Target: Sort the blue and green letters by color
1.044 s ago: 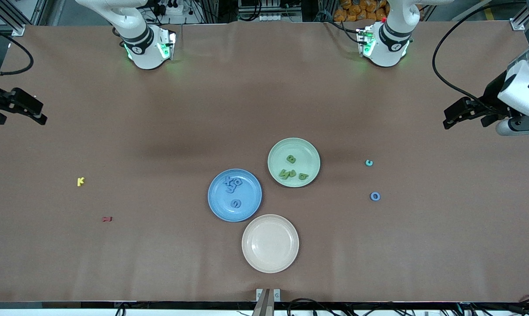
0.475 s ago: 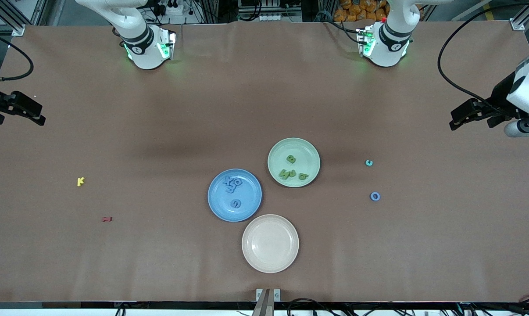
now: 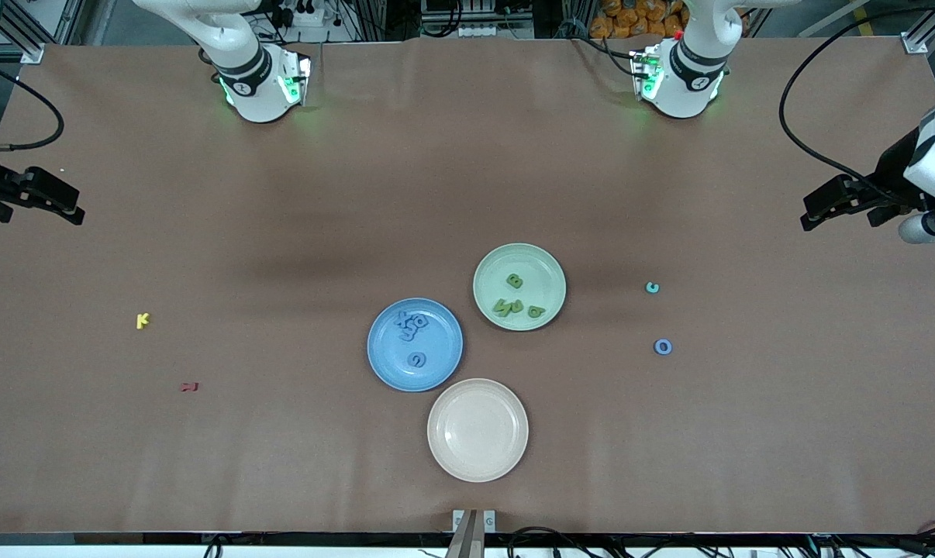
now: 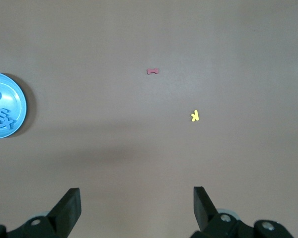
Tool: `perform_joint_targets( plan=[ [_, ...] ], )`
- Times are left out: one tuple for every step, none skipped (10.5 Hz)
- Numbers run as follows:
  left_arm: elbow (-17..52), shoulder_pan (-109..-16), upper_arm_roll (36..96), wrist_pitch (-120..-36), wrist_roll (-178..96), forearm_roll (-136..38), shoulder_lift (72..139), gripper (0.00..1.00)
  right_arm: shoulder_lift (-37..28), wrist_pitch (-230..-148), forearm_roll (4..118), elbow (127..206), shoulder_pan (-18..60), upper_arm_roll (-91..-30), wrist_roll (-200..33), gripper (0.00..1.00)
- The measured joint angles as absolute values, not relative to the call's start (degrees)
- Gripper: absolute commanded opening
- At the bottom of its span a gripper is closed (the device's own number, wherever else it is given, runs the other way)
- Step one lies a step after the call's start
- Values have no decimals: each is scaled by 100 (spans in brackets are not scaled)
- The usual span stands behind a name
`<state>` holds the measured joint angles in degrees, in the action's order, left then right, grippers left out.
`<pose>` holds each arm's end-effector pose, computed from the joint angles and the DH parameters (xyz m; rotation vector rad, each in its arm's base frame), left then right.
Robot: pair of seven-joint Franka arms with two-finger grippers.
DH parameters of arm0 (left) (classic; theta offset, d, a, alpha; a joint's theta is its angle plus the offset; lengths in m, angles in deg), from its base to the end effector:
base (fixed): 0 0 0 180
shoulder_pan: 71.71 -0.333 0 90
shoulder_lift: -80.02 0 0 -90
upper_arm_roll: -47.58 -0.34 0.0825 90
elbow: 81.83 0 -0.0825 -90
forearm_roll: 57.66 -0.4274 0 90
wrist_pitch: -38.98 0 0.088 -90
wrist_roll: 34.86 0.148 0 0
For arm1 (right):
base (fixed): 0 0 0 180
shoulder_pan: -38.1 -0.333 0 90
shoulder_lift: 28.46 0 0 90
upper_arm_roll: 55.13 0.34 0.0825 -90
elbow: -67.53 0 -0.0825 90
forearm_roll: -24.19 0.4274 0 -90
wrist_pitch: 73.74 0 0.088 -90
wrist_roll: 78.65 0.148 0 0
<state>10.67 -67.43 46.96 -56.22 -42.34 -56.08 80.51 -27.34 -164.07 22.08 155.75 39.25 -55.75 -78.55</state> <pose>0.6087 -0.0428 0.5879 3.1082 0.1067 0.0556 0.6056 -0.0241 0.6124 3.1038 -0.0508 0.0260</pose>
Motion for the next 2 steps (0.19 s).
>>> perform_joint_targets(
  plan=[
    [1053,-6742,4697,-5628,-4230,-5608,8051,100,-2719,-16407,2204,15574,3925,-5576,-7854,100],
    [1010,-6742,4697,-5632,-4229,-5608,8049,100,-2706,-16407,2200,15574,3925,-5576,-7853,100]
  ],
)
